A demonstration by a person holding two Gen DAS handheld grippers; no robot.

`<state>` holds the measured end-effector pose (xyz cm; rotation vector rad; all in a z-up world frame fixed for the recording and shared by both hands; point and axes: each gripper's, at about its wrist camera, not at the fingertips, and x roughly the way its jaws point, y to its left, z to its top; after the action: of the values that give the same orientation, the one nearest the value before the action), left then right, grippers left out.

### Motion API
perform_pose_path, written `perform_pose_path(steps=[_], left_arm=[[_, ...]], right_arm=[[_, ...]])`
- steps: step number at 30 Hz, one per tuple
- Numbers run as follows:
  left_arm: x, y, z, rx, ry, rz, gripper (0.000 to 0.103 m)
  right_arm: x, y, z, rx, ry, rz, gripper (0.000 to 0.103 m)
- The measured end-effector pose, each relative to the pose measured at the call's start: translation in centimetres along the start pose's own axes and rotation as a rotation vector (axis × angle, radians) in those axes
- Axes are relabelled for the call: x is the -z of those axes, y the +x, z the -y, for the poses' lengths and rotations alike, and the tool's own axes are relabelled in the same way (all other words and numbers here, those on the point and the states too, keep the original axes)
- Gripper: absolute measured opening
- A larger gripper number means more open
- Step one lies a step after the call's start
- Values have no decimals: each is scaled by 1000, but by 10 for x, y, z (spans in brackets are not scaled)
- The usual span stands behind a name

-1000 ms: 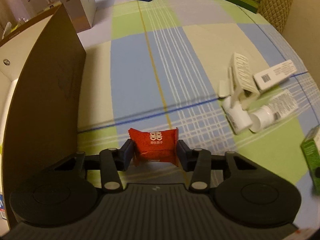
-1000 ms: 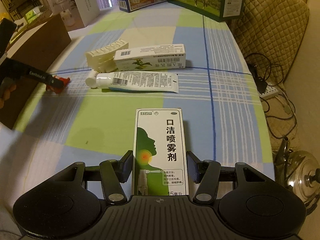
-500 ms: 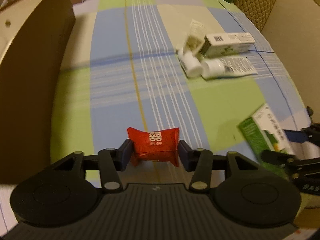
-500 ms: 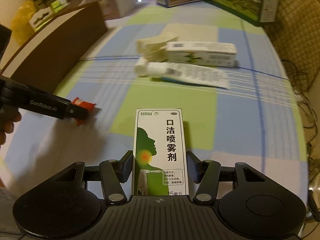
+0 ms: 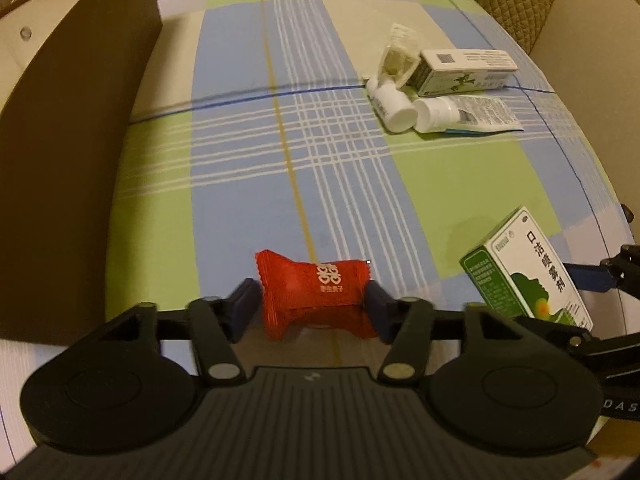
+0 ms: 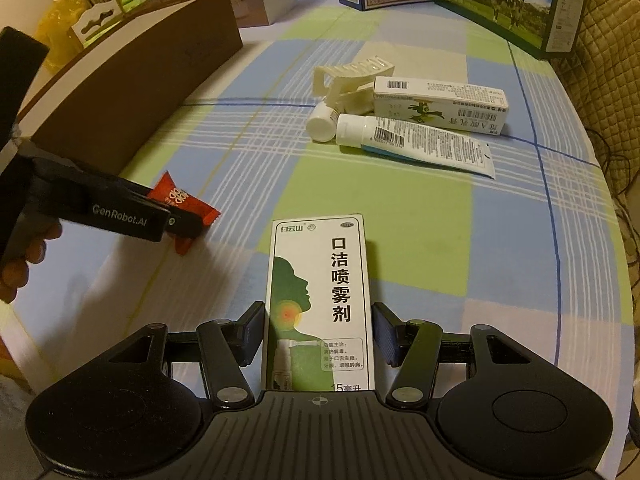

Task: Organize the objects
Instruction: 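Carry the red packet and spray carton over the brown box with both tools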

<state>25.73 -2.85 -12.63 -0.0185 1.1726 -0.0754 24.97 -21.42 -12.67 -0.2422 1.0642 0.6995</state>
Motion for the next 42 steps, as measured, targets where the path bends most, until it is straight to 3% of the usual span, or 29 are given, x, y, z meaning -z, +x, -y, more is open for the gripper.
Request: perform_pose_path(steps=[3,13,24,33,42], left_arm=[[1,-1,5,4,21,5,34],[10,-7,5,8,9,1,33],[20,-23,-4,12,-4,8,32],[23,-62,-21,49,-29,88,32],[19,-114,-54,66,-73,200,32]], right_arm=[[-1,2,0,5,7,-5,53],[-3,12,-7,63,-15,-7,53],[-6,5,-14,19,11,-8,52],[-22,-15,-35,-36,16,37,52],[-56,-38,-83,-115,-18,115,52]])
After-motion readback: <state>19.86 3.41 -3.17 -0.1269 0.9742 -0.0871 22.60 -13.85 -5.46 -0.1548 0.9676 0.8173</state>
